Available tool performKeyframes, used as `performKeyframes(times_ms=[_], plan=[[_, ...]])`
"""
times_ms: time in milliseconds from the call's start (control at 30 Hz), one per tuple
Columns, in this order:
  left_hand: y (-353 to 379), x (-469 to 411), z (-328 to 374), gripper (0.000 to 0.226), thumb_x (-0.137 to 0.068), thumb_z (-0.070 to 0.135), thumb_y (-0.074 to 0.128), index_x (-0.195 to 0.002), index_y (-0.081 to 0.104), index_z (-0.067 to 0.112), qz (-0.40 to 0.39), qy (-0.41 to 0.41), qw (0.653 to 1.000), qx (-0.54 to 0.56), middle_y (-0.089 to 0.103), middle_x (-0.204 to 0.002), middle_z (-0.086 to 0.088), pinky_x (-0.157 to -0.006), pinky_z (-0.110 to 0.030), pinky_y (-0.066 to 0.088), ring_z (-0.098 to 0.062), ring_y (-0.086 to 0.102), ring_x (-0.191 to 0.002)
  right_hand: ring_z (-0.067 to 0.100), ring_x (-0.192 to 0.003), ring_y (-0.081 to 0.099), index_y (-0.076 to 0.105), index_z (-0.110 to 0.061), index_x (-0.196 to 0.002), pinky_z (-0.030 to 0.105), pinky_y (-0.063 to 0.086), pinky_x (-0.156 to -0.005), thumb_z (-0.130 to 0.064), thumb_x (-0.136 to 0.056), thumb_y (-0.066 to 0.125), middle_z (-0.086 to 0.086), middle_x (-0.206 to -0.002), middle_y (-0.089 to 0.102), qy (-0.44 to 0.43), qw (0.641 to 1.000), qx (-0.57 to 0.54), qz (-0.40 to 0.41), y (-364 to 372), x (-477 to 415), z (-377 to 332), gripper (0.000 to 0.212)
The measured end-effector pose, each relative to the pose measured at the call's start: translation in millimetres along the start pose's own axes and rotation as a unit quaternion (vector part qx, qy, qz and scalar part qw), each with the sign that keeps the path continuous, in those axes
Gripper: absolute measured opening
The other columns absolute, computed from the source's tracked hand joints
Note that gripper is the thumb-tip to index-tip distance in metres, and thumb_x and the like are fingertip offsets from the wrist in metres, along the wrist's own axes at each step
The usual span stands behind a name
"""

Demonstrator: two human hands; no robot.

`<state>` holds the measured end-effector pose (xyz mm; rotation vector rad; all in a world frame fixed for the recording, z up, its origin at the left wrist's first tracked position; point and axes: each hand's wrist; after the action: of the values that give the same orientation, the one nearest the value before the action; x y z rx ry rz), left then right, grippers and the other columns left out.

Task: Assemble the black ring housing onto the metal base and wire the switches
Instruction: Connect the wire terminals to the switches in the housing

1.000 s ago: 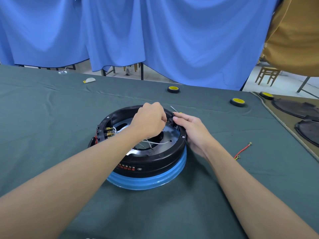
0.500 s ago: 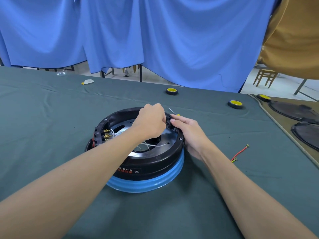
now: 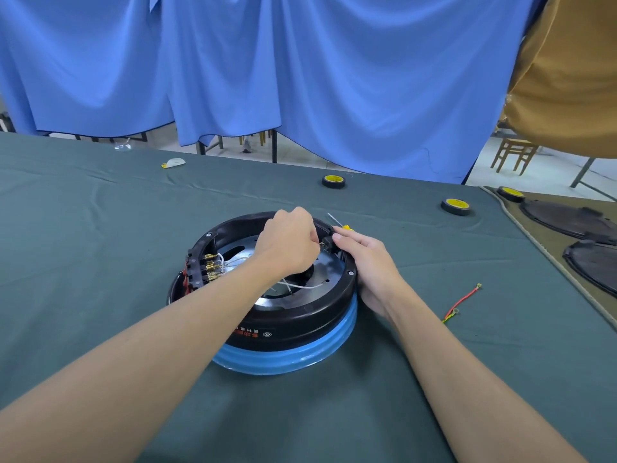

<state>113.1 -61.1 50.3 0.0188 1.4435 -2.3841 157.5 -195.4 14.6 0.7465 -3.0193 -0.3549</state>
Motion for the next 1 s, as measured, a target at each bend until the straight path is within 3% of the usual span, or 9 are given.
performKeyframes(times_ms=[100,233,333,500,567,667,733,867,1000], plan=[[0.5,0.7,1.6,0.016,-0.089,0.010,0.062,-0.089,0.076,0.018,0.001,-0.009,1.000,0.010,0.070,-0.099,-0.012,-0.085,-0.042,0.054,-0.035,0.060,-0.100,0.004,-0.089,0.070,0.072,-0.021,-0.100,0.023,0.057,-0.070,-0.010,-0.095,0.057,-0.019,-0.092,0.072,0.002,1.000,0.017,0.010,1.5,-0.2,1.4,0.019],[-5.6,6.0,3.7,0.018,-0.089,0.008,0.057,-0.082,0.073,0.012,-0.022,0.002,1.000,0.010,0.067,-0.092,-0.021,-0.083,-0.046,0.054,-0.040,0.061,-0.095,0.006,-0.105,0.065,0.078,-0.032,-0.086,0.027,0.055,-0.087,-0.018,-0.096,0.056,-0.015,-0.105,0.071,0.013,0.998,0.060,-0.017,-1.9,3.1,-2.3,0.028],[-11.4,14.0,10.6,0.014,-0.083,0.004,0.046,-0.070,0.048,0.004,-0.017,0.011,0.999,-0.039,0.052,-0.089,-0.033,-0.073,-0.050,0.048,-0.050,0.051,-0.087,0.000,-0.125,0.049,0.073,-0.032,-0.104,0.027,0.040,-0.103,-0.040,-0.098,0.050,-0.018,-0.117,0.066,-0.029,0.968,0.250,-0.020,-15.9,10.0,-7.7,0.025],[-10.4,23.0,33.2,0.023,-0.095,0.018,0.045,-0.099,0.068,0.015,0.126,0.075,0.987,-0.071,0.064,-0.090,-0.011,-0.067,-0.033,0.039,-0.037,0.054,-0.083,-0.005,-0.064,0.054,0.071,-0.026,-0.107,0.004,0.035,-0.064,-0.027,-0.094,0.059,-0.020,-0.081,0.056,-0.131,0.875,0.466,0.034,-50.1,26.1,-22.2,0.017],[-4.3,27.5,48.4,0.026,-0.097,0.024,0.045,-0.099,0.071,0.018,0.110,0.139,0.983,-0.046,0.069,-0.095,-0.006,-0.072,-0.034,0.043,-0.033,0.058,-0.090,0.000,-0.067,0.056,0.072,-0.029,-0.095,0.007,0.037,-0.064,-0.012,-0.089,0.061,-0.011,-0.085,0.063,-0.115,0.842,0.528,0.006,-66.5,34.4,-33.2,0.021],[13.5,33.4,67.8,0.030,-0.099,0.032,0.044,-0.100,0.070,0.017,0.068,0.248,0.959,-0.114,0.071,-0.101,-0.003,-0.084,-0.037,0.042,-0.029,0.059,-0.100,0.008,-0.089,0.059,0.074,-0.030,-0.084,0.022,0.044,-0.086,0.001,-0.081,0.056,-0.004,-0.107,0.067,-0.052,0.804,0.588,-0.072,-91.5,48.5,-48.1,0.036],[26.5,33.7,70.2,0.033,-0.100,0.037,0.042,-0.105,0.069,0.018,0.033,0.277,0.946,-0.167,0.070,-0.108,-0.003,-0.087,-0.036,0.039,-0.028,0.059,-0.105,0.008,-0.106,0.058,0.076,-0.027,-0.085,0.029,0.042,-0.099,0.008,-0.078,0.053,-0.008,-0.119,0.063,-0.015,0.805,0.579,-0.129,-105.7,57.9,-54.9,0.042],[39.7,32.7,61.1,0.034,-0.100,0.043,0.043,-0.108,0.067,0.020,-0.053,0.275,0.932,-0.232,0.069,-0.103,-0.005,-0.091,-0.033,0.030,-0.028,0.058,-0.107,-0.011,-0.098,0.055,0.077,-0.030,-0.087,0.012,0.042,-0.083,0.006,-0.080,0.057,-0.013,-0.132,0.055,0.028,0.797,0.567,-0.204,-119.0,69.7,-56.9,0.042],[37.7,35.9,62.0,0.032,-0.100,0.043,0.043,-0.106,0.069,0.024,-0.060,0.284,0.932,-0.217,0.069,-0.090,-0.002,-0.081,-0.029,0.017,-0.026,0.057,-0.100,0.012,-0.103,0.060,0.079,-0.023,-0.091,0.028,0.048,-0.090,0.000,-0.087,0.060,-0.020,-0.135,0.051,0.011,0.808,0.563,-0.174,-127.4,71.4,-52.4,0.030]])
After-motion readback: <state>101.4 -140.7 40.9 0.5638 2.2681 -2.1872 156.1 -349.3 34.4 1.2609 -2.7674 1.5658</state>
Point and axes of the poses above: each hand's wrist, its own x-axis away from the middle knuckle, its own y-axis out of the palm, z = x × y
